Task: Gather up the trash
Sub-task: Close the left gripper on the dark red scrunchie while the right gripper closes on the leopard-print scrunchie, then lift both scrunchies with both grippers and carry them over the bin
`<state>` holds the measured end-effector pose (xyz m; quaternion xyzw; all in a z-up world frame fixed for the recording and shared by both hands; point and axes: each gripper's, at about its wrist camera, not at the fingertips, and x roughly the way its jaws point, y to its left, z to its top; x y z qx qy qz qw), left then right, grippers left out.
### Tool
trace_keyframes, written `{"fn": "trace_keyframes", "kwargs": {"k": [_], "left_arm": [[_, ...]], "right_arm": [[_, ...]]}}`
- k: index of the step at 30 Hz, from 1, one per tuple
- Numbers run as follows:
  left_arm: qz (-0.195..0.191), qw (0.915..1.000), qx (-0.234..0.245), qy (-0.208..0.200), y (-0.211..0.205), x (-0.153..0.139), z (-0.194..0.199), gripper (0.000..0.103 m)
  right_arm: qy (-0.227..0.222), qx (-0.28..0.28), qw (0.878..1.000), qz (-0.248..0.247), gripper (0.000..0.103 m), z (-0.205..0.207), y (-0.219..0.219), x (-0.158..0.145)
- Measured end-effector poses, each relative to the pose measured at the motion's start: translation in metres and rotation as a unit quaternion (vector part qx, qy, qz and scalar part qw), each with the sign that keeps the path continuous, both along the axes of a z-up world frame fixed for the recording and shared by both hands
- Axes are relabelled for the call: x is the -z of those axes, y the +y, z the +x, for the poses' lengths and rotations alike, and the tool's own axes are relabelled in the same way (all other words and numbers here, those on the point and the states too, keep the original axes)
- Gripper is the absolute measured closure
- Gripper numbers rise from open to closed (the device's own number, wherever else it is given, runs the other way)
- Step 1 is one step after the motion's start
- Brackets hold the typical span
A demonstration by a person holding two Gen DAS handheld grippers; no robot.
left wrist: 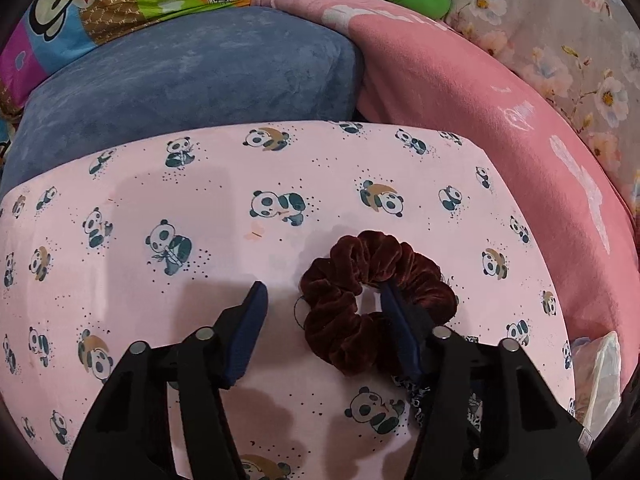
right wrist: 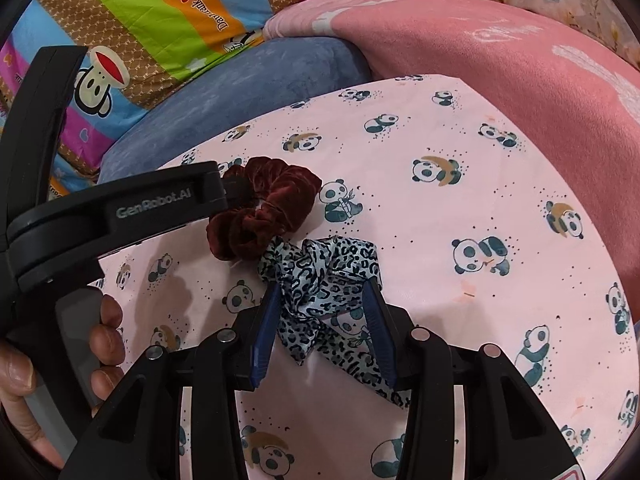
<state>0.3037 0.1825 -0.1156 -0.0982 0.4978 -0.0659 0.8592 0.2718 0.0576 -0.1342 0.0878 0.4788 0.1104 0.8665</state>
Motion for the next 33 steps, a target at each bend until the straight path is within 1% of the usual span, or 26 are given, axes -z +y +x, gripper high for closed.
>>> {"fn": "trace_keyframes", "kwargs": {"k": [1,2,4,6,7,8,9,12,17,18,19,25,33], "left_arm": [[-0.005,1.0,0.001,0.003,-0.001,0.002,0.001,0.061],[-0.005,1.0,0.003,0.003,-0.001,0.003,0.0,0.066],[-0.005,0.9999,0.01,0.003,-0.003,0.002,-0.003,0.079],[-0.009,0.9999,0.014,0.005,-0.004,0.002,-0.006,0.085],[-0.009,0.9998,0.015,0.005,-0.004,0.002,-0.007,0.086],[-0.01,0.9998,0.015,0.005,-0.004,0.001,-0.01,0.087],[-0.01,0.9998,0.014,0.006,-0.004,0.001,-0.011,0.088],[-0.013,0.9998,0.012,0.009,-0.005,-0.001,-0.018,0.09],[-0.018,0.9998,0.011,0.005,-0.01,-0.012,-0.034,0.09],[-0.018,0.9998,0.012,0.003,-0.011,-0.014,-0.037,0.09],[-0.018,0.9998,0.013,0.001,-0.014,-0.018,-0.039,0.09],[-0.021,0.9993,0.021,-0.022,-0.029,-0.047,-0.061,0.091],[-0.018,0.9962,0.045,-0.072,-0.058,-0.097,-0.094,0.092]], "right_arm": [[-0.001,-0.002,1.0,-0.002,0.061,0.001,0.0,0.001],[-0.003,-0.008,1.0,-0.004,0.064,0.0,0.003,0.002],[-0.002,-0.012,1.0,-0.001,0.068,0.001,0.0,0.005],[0.001,-0.017,1.0,0.005,0.079,0.001,0.0,0.007],[0.002,-0.017,1.0,0.005,0.081,0.001,0.0,0.007],[0.003,-0.018,1.0,0.005,0.086,0.0,0.0,0.007],[0.003,-0.019,1.0,0.003,0.088,-0.002,0.001,0.007],[0.006,-0.017,1.0,0.007,0.092,-0.009,0.0,0.004],[-0.003,-0.006,1.0,0.015,0.093,-0.026,-0.006,-0.006],[-0.011,-0.001,1.0,0.019,0.093,-0.032,-0.01,-0.014],[-0.013,0.0,1.0,0.019,0.093,-0.034,-0.011,-0.014],[-0.046,0.017,0.998,0.028,0.093,-0.058,-0.029,-0.044],[-0.094,0.041,0.994,0.036,0.093,-0.095,-0.059,-0.091]]}}
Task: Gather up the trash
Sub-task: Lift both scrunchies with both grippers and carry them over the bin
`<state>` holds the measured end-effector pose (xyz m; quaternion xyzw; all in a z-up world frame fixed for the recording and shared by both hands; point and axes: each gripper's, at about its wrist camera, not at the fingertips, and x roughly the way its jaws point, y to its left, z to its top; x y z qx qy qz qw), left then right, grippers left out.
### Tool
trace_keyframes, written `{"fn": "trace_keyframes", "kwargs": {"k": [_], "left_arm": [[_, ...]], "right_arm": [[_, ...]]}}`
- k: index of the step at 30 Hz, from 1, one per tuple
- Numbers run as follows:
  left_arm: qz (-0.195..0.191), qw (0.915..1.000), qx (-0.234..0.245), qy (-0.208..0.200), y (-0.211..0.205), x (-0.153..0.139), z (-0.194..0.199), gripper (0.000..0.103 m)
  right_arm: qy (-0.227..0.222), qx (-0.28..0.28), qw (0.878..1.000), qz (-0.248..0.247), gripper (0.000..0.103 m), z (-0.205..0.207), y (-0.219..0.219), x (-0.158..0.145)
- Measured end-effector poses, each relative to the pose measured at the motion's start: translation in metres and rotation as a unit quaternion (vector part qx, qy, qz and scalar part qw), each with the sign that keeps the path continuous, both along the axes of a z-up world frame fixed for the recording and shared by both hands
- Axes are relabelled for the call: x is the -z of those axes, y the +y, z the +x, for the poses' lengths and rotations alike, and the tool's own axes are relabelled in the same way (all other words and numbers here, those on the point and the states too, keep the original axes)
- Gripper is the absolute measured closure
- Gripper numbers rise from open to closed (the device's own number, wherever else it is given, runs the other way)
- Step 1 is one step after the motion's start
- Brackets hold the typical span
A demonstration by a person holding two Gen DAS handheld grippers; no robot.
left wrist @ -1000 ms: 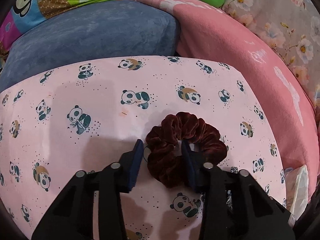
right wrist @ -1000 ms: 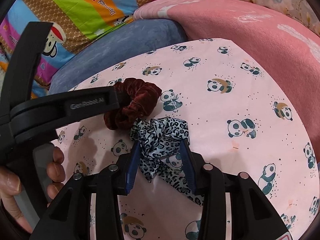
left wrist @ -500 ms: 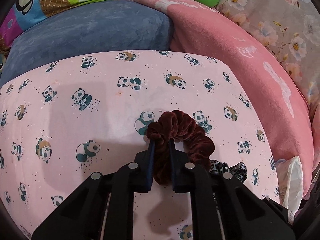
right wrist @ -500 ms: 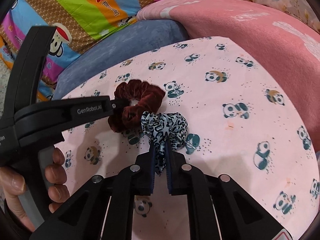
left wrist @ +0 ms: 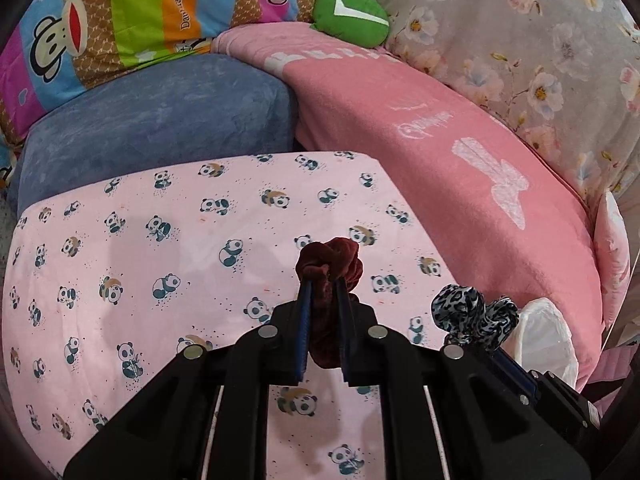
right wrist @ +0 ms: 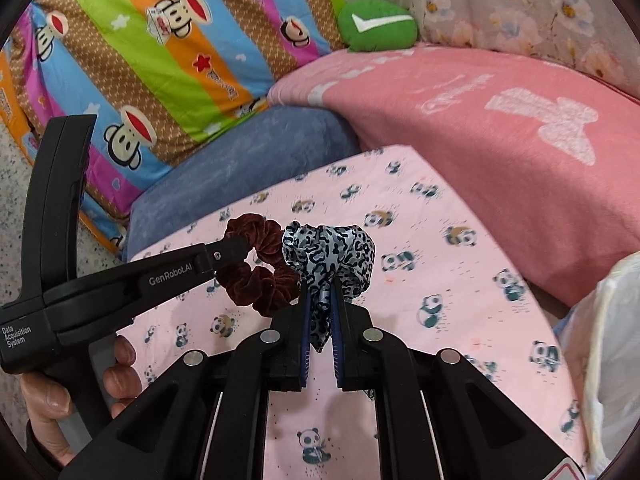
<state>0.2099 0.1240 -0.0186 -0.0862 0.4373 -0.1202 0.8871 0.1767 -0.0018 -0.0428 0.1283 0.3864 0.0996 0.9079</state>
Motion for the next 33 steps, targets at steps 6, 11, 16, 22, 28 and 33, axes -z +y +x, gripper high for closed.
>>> {"fn": "trace_keyframes", "kwargs": {"k": [6,11,16,22,28,33], "left_arm": [[0.0,0.9988,0.027,-0.041,-0.029,-0.037,-0.027,0.092],[0.001,0.9963,0.053,-0.069,-0.054,-0.06,-0.049,0.092],[0.004,0.9927,0.082,-0.089,-0.083,-0.075,-0.067,0.092],[0.008,0.9875,0.118,-0.104,-0.117,-0.086,-0.085,0.092],[0.012,0.9821,0.149,-0.114,-0.148,-0.092,-0.098,0.091],[0.016,0.9784,0.17,-0.116,-0.17,-0.093,-0.108,0.091]], "right_arm": [[-0.047,0.024,0.999,0.005,0.093,-0.039,-0.032,-0.041],[-0.071,0.043,0.996,0.008,0.093,-0.063,-0.055,-0.064],[-0.091,0.073,0.993,0.011,0.093,-0.091,-0.087,-0.085],[-0.107,0.105,0.989,0.015,0.093,-0.113,-0.118,-0.1],[-0.118,0.136,0.983,0.02,0.093,-0.134,-0.154,-0.108],[-0.121,0.158,0.98,0.025,0.093,-0.146,-0.18,-0.109]]}}
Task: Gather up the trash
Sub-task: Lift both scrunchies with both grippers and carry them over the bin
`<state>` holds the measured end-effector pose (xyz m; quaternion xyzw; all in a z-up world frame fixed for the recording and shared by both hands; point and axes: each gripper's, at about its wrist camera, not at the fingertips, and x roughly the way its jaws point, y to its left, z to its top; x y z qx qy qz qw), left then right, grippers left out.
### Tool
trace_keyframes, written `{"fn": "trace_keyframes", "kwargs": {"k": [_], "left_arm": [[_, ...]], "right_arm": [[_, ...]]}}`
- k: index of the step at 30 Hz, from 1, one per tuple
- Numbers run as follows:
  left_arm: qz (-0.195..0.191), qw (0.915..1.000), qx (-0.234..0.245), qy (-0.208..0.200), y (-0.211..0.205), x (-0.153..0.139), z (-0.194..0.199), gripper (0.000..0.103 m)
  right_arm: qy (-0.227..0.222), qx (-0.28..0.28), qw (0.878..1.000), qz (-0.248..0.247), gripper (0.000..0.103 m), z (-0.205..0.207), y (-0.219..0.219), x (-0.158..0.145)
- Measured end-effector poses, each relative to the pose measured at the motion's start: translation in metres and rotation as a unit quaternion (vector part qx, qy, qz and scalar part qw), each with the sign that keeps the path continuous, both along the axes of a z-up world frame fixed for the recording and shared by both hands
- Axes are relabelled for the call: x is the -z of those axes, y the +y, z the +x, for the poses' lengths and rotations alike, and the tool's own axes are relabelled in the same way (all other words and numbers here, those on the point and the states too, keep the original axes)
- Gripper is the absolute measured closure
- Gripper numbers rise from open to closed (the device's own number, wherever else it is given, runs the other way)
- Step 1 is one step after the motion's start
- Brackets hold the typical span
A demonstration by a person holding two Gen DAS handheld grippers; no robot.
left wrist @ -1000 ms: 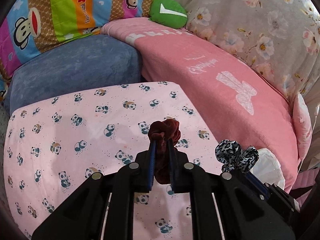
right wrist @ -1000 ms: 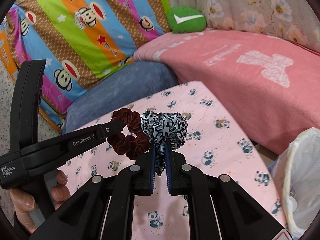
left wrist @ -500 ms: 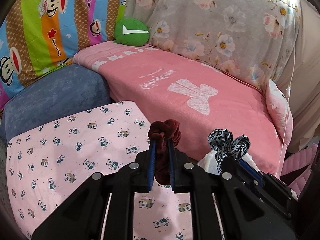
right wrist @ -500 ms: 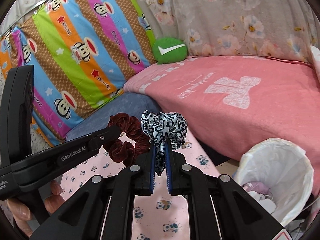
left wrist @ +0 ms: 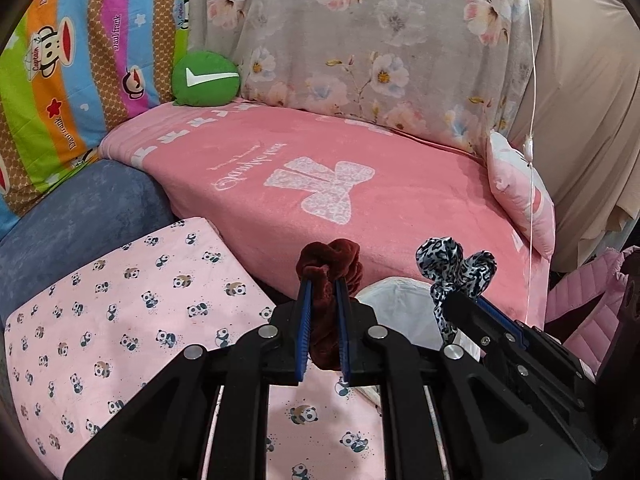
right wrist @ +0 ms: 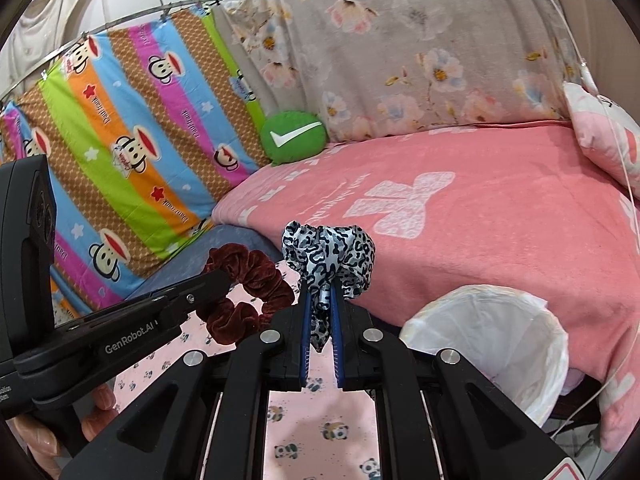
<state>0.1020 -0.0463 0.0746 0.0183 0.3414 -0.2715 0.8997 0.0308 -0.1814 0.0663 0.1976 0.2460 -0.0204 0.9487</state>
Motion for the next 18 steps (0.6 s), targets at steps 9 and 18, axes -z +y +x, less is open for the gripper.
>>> {"fn": "trace_keyframes", "kwargs": {"k": [9,18], "left_arm": [[0.013,0.9995,0.03,0.001,-0.034,0.002,-0.013,0.091],[0.031,0.9976,0.062,0.001,-0.068,0.008,-0.024,0.091]], "right_arm": [[-0.002,0.032,0.999,0.011,0.093,-0.02,-0.04,0.005],[0.0,0.059,0.998,0.025,0.093,-0.034,-0.066,0.014]]}}
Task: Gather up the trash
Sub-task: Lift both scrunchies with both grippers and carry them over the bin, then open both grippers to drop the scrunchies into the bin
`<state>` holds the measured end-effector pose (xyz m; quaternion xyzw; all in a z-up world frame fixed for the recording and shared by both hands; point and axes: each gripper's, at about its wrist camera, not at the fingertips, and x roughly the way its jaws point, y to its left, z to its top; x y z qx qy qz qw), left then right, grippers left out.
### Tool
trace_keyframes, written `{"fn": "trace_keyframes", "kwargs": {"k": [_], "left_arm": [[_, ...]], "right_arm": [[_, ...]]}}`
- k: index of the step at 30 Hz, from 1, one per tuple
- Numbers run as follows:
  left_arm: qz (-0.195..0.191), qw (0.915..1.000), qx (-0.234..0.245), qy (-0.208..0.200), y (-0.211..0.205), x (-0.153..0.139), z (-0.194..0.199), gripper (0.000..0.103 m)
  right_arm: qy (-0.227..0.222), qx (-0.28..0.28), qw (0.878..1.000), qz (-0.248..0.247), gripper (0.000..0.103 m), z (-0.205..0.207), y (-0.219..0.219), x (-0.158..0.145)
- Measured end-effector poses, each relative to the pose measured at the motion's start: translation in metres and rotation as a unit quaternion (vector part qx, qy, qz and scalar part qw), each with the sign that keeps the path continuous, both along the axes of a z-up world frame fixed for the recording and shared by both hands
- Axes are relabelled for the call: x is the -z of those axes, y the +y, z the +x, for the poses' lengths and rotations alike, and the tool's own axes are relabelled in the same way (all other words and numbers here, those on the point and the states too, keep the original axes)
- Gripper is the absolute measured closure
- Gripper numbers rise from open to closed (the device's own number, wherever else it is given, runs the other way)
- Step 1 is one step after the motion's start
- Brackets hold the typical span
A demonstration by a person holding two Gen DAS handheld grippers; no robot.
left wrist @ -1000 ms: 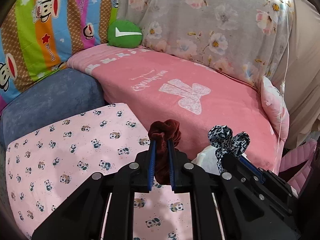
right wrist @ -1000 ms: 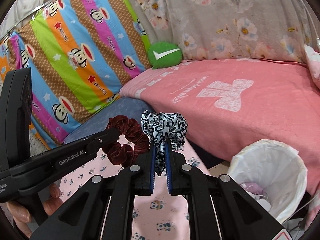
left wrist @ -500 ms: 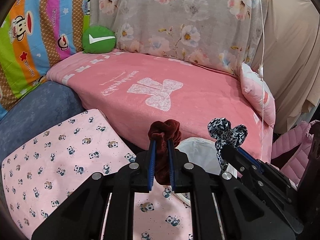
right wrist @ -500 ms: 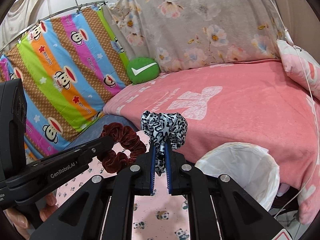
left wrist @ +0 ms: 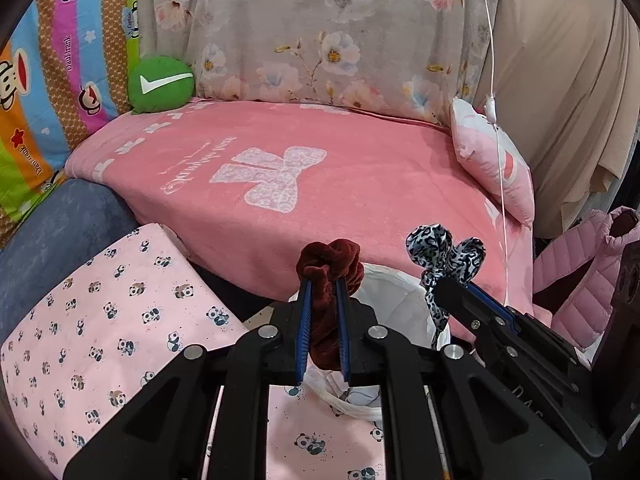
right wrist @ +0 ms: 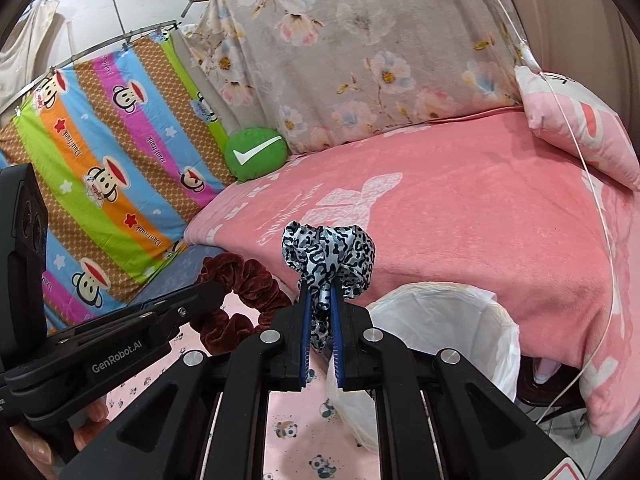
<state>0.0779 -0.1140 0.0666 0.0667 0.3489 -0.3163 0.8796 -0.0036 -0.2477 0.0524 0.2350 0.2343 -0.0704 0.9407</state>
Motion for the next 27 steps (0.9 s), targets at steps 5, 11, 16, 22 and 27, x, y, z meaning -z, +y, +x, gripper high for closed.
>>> {"fn": "trace_keyframes", "kwargs": {"k": [5,11,16,22,27], "left_arm": [[0.007,0.9998,0.015,0.007,-0.016,0.004,-0.002,0.091],[0.015,0.9994,0.03,0.009,-0.031,0.01,-0.006,0.091],[0.016,0.999,0.04,0.01,-0.039,0.015,-0.005,0.089],[0.019,0.9987,0.04,0.026,-0.046,0.025,0.002,0.089],[0.012,0.9989,0.034,0.031,-0.044,0.029,0.008,0.075]], "right_arm": [[0.004,0.014,1.0,0.009,0.093,-0.006,-0.015,0.007],[0.009,0.025,1.0,0.017,0.093,-0.009,-0.025,0.014],[0.015,0.033,0.999,0.023,0.092,-0.01,-0.033,0.022],[0.026,0.038,0.999,0.029,0.09,-0.006,-0.043,0.031],[0.032,0.042,0.998,0.03,0.087,-0.003,-0.046,0.037]]}}
